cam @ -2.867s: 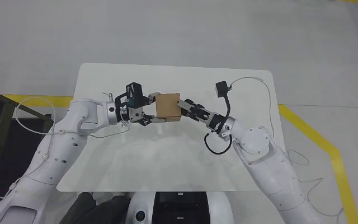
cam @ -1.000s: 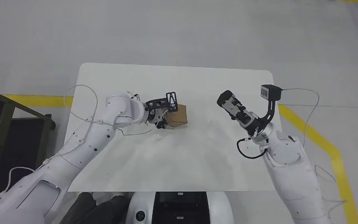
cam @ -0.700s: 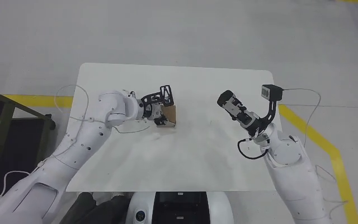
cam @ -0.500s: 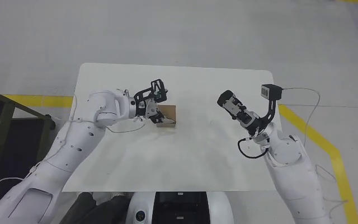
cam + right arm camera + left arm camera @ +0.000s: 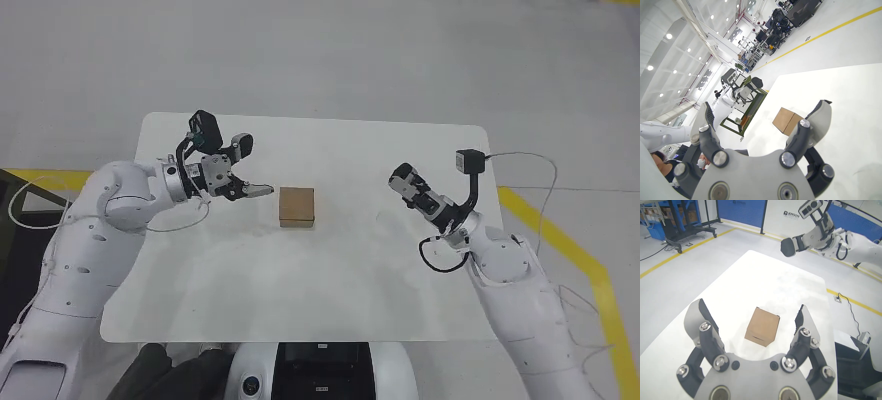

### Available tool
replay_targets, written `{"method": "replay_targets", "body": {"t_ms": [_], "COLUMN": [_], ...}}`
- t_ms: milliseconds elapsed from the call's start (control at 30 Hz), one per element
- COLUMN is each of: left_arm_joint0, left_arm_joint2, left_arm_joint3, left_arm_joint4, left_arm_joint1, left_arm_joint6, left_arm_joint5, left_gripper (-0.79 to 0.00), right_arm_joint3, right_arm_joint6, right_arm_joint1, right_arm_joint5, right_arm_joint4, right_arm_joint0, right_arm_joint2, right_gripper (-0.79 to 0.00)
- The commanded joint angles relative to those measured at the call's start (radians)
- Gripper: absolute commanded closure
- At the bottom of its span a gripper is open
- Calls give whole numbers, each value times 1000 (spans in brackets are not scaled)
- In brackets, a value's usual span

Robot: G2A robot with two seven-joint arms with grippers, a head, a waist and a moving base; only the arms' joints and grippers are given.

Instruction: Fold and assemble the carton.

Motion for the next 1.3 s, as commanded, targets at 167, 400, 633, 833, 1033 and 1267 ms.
{"method": "replay_targets", "body": {"t_ms": [167, 400, 633, 833, 1033, 1267], "left_arm_joint0": [36, 58, 58, 55, 56, 56], "left_arm_joint2": [-105, -164, -172, -169, -170, -170], "left_arm_joint3": [49, 86, 79, 77, 77, 77], "left_arm_joint4": [-97, -215, -270, -271, -270, -270], "left_arm_joint1": [22, 39, 46, 46, 46, 46], "left_arm_joint6": [-19, -64, -113, -116, -116, -116], "left_arm_joint5": [-28, -31, -14, -10, -10, -10], "left_gripper": [-785, -785, -785, -784, -784, -784], "right_arm_joint3": [51, -9, -62, -80, -80, -80], "right_arm_joint6": [-86, -254, -328, -371, -373, -373], "right_arm_joint1": [4, 13, 18, 19, 19, 19], "right_arm_joint5": [-73, -126, -89, -86, -88, -88], "right_arm_joint4": [-189, -394, -515, -555, -554, -554], "right_arm_joint0": [13, -38, -60, -73, -74, -74], "right_arm_joint2": [23, 101, 142, 153, 153, 153], "right_gripper": [-785, -785, -785, -785, -785, -785]}}
